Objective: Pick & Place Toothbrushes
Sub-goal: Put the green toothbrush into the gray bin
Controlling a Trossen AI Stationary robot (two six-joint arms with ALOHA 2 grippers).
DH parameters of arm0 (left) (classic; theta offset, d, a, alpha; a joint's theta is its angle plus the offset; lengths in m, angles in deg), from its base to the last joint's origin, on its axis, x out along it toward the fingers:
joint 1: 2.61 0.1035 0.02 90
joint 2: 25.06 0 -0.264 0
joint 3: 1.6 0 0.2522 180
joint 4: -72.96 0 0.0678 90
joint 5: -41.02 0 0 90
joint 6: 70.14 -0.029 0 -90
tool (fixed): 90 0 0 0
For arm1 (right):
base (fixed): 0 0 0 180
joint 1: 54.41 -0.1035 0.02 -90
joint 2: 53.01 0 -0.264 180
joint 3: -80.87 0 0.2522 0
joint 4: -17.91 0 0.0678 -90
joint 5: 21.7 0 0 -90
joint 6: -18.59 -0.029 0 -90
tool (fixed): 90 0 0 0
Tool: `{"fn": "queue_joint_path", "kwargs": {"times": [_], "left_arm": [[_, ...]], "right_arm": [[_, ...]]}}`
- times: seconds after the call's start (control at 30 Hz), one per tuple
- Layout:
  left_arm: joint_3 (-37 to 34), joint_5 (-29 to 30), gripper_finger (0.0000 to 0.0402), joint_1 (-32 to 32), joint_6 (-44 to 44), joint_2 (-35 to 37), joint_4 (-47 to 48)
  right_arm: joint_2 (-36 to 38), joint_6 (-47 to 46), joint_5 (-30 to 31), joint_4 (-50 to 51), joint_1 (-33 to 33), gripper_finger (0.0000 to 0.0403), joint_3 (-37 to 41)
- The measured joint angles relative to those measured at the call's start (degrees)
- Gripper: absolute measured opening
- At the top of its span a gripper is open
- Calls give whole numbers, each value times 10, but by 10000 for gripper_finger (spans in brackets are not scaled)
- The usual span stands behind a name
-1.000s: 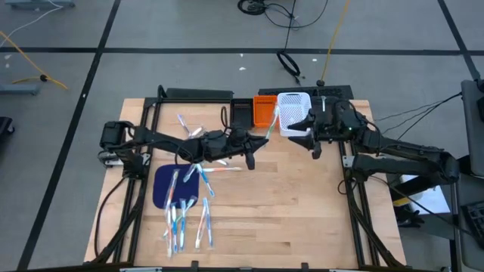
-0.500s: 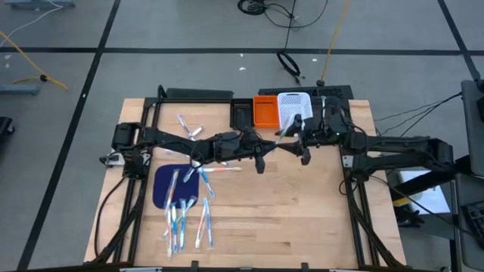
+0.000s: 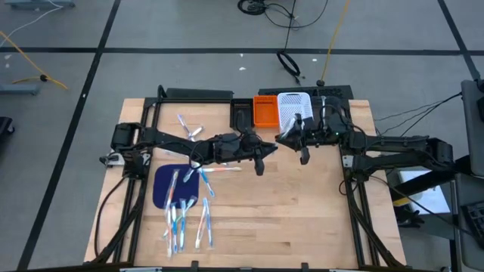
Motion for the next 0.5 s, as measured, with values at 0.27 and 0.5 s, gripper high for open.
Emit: {"fn": "queue_joint_path", "kwargs": {"times": [0.27, 0.5], "left_arm": [[0, 0, 16, 0, 0, 0, 2], [0, -23, 42, 2, 4, 0, 3]], "right_arm": [[1, 6, 0, 9, 0, 10, 0], [30, 10, -4, 55, 8, 9, 0]]}}
